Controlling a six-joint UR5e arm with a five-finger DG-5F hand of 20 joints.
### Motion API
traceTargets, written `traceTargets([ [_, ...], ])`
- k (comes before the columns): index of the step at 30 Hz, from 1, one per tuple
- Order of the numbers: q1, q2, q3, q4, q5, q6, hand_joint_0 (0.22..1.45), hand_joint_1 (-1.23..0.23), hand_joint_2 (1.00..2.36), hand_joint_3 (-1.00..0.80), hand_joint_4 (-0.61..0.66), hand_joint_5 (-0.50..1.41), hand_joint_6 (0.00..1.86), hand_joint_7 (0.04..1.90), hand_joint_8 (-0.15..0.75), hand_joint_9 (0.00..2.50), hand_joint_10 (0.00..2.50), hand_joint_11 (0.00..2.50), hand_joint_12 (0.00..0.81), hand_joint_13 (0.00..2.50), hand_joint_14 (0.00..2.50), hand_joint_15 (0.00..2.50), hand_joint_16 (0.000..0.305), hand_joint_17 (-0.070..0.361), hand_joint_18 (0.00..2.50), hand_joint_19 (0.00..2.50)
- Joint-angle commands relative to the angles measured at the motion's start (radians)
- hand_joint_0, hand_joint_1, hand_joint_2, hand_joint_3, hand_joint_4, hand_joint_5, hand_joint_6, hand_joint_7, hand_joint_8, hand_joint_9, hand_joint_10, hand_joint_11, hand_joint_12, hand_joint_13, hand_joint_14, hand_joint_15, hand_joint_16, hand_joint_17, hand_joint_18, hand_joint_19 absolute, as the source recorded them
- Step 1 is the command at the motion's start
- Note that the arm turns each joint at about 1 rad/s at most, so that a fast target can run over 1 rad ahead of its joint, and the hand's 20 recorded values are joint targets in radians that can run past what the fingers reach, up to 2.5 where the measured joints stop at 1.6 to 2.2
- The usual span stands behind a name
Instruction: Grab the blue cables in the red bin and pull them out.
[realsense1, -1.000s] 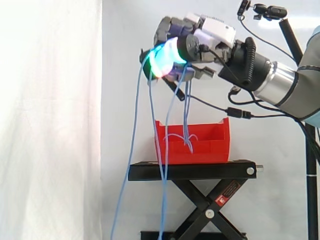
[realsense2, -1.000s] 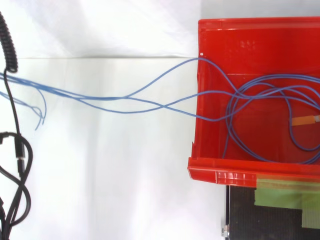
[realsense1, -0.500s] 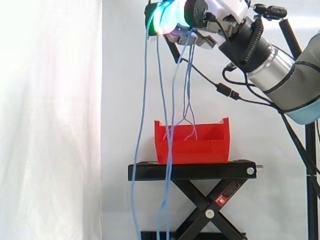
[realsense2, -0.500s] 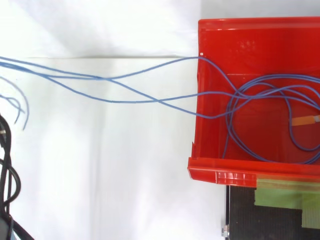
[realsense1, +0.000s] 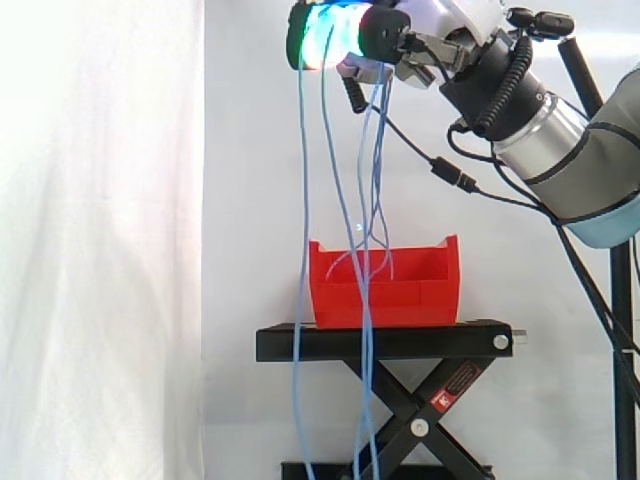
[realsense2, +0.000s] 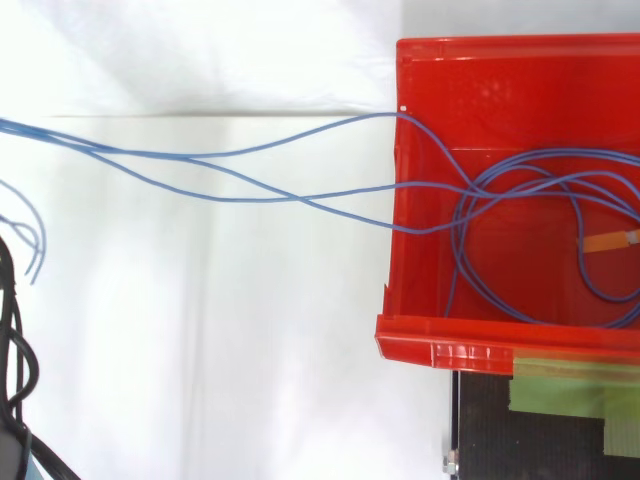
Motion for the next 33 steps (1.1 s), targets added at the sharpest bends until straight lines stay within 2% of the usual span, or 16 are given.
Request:
traceTargets([
  [1,0.000,0.000,0.000,-0.006,0.002,-0.039,0.95,-0.77,1.00,-1.00,-0.09,0.36,1.45,0.39,0.190,0.52,2.50,1.27,0.276,1.16,1.09,1.39,0.045,0.102,0.83,0.84],
  [6,0.000,0.000,-0.005,-0.028,0.003,-0.050,0.95,-0.77,1.00,-1.00,-0.09,0.36,1.45,0.39,0.191,0.52,2.50,1.27,0.272,1.16,1.08,1.38,0.045,0.102,0.83,0.85],
  [11,0.000,0.000,-0.012,-0.002,-0.006,-0.086,0.95,-0.77,1.00,-1.00,-0.09,0.36,1.45,0.39,0.193,0.52,2.50,1.27,0.271,1.16,1.08,1.38,0.045,0.102,0.83,0.84],
  [14,0.003,0.000,-0.012,0.044,-0.061,-0.151,0.95,-0.77,1.00,-1.00,-0.09,0.36,1.45,0.39,0.192,0.52,2.50,1.28,0.272,1.16,1.07,1.40,0.045,0.102,0.83,0.84],
  [17,0.004,0.000,-0.012,0.077,-0.141,-0.223,0.95,-0.77,1.00,-1.00,-0.09,0.36,1.45,0.38,0.191,0.53,2.50,1.25,0.269,1.16,1.06,1.40,0.045,0.102,0.83,0.84],
  [18,0.004,0.000,-0.012,0.077,-0.141,-0.223,0.95,-0.77,1.00,-1.00,-0.09,0.36,1.44,0.39,0.191,0.52,2.50,1.27,0.269,1.16,1.06,1.40,0.045,0.102,0.83,0.84],
  [19,0.004,0.000,-0.011,0.081,-0.160,-0.244,0.95,-0.77,1.00,-1.00,-0.09,0.36,1.45,0.39,0.190,0.52,2.50,1.27,0.272,1.16,1.06,1.40,0.045,0.102,0.83,0.84],
  [24,0.006,0.000,-0.012,0.078,-0.204,-0.306,0.95,-0.78,1.00,-1.00,-0.09,0.36,1.45,0.39,0.190,0.52,2.50,1.28,0.272,1.17,1.06,1.39,0.045,0.102,0.83,0.84],
  [26,0.006,0.000,-0.012,0.075,-0.213,-0.310,0.95,-0.77,1.00,-1.00,-0.09,0.36,1.44,0.40,0.192,0.53,2.50,1.25,0.270,1.17,1.06,1.38,0.045,0.101,0.83,0.84],
  [31,0.001,0.000,-0.012,0.041,-0.209,-0.294,0.95,-0.78,1.00,-1.00,-0.09,0.37,1.44,0.39,0.191,0.52,2.50,1.28,0.269,1.17,1.06,1.39,0.045,0.101,0.83,0.84],
  [33,0.000,0.000,-0.012,-0.009,-0.179,-0.244,0.95,-0.78,1.00,-1.00,-0.08,0.37,1.44,0.39,0.191,0.52,2.50,1.27,0.267,1.17,1.06,1.39,0.045,0.101,0.83,0.84],
])
